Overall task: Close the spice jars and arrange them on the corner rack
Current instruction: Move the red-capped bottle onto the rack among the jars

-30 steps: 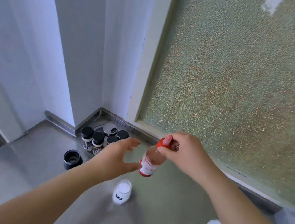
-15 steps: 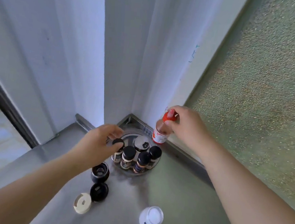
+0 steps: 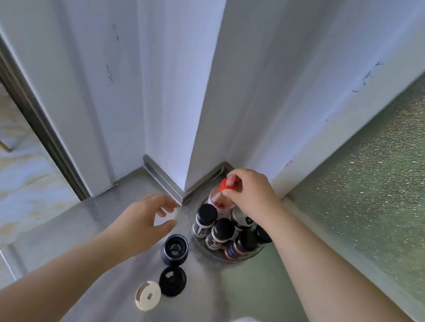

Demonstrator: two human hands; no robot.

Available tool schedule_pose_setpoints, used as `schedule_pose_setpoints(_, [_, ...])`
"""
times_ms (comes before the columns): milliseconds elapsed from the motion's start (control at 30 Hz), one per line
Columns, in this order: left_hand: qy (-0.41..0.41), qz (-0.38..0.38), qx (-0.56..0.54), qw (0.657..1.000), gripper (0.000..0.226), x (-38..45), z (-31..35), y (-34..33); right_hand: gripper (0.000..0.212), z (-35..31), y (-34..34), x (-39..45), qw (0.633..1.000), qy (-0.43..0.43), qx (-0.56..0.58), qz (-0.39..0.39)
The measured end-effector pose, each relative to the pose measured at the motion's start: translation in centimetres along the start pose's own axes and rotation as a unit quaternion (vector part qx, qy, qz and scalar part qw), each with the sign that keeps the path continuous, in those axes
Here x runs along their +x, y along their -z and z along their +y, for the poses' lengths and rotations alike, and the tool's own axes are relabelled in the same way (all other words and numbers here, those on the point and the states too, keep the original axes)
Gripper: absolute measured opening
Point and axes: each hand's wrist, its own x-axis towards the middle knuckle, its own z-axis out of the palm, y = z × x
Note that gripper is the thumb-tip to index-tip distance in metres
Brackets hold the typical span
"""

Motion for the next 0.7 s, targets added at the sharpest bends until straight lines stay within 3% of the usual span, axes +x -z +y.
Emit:
schedule_pose_setpoints(133, [0.013,-0.024,0.007,1.0,0.025,-0.5,-0.7,-0.9,0.03,0.1,-0.3,-0.2,1.0,0.004,0.015,0.007])
schedule_pose_setpoints(300, [0.008,-0.035,0.005,0.999,0.024,-1.1,-0.1,-1.4,0.055,0.7,0.4,-1.6,1.0,0.02,0.014,0.011])
schedule_pose_setpoints(467, [-0.055,-0.041,0.003,0.998,0.021,-2.2,2.2,-3.0,0.048,2.0,2.5,-7.1,0.994,0.036,0.051,0.088])
schedule_pose_setpoints(600, [-0.124,-0.127,0.002,0.984,0.026,-3.8,4.4,-6.4,0.04,4.5,2.1,-13.9,0.995,0.017,0.071,0.064])
schedule_pose_setpoints(700, [-0.126,-0.21,0.014,0.969,0.044,-5.2,5.9,-10.1,0.038,7.3,0.8,-18.5,0.998,-0.006,0.063,0.028])
